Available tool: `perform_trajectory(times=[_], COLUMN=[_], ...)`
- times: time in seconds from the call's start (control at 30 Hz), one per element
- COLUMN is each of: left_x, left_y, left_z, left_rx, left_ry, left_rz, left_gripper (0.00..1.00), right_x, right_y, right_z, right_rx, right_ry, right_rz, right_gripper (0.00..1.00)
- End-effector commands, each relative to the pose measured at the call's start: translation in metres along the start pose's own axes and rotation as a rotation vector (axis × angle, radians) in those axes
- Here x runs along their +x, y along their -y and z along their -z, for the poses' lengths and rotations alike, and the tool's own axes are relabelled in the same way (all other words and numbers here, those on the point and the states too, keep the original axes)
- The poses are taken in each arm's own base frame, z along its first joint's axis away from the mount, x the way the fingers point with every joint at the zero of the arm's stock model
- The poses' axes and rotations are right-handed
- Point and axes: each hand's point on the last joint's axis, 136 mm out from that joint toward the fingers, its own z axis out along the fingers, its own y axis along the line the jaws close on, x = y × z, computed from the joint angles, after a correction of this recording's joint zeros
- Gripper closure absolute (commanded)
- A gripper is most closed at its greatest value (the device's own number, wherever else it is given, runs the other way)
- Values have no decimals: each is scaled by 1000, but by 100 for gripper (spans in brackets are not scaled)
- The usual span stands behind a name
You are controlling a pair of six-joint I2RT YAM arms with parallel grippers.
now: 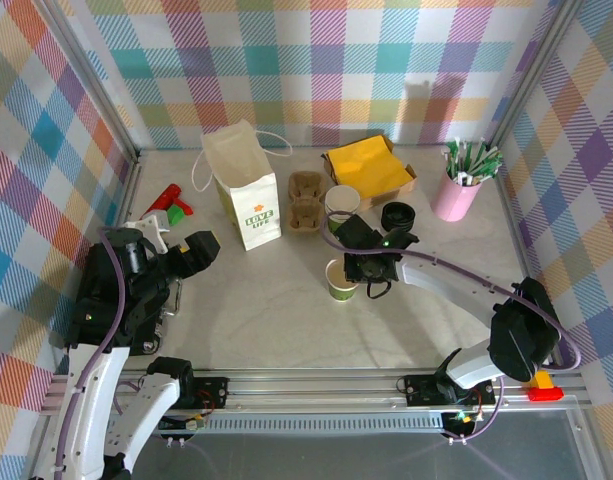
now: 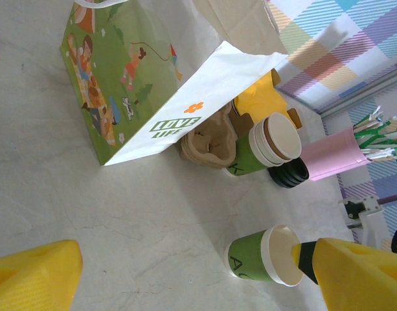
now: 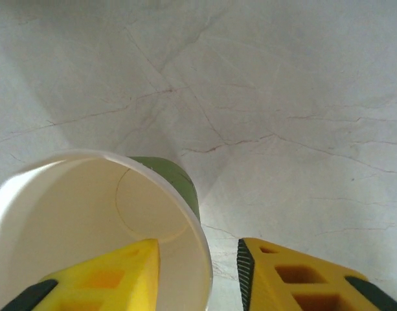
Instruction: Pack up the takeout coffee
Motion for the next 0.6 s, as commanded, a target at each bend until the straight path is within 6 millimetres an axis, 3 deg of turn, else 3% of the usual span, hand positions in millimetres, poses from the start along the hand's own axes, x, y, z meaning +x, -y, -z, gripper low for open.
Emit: perform_trajectory(times=[0.0,0.1,0.2,0.33,0.57], left_x=[-6,-7,-7,-8,-11], left_y=[8,9,9,10,13], left_z=[3,3,1,1,3], left_rx=[26,27,27,30,34], left_ry=[16,19,15,15,18], left_rz=[-7,-13,-14,-14,-15], left_gripper=[9,9,9,9,9], right_x=[-26,-48,-71,-101,-145], right_y=[10,30,55,87,108], right_z=[35,49,49,32,-12], right_rx=[45,94,115,133,148], right_ry=[87,126,142,116,42], right_rz=[30,13,-45,-126,-168], right_gripper=[58,57,56,55,53])
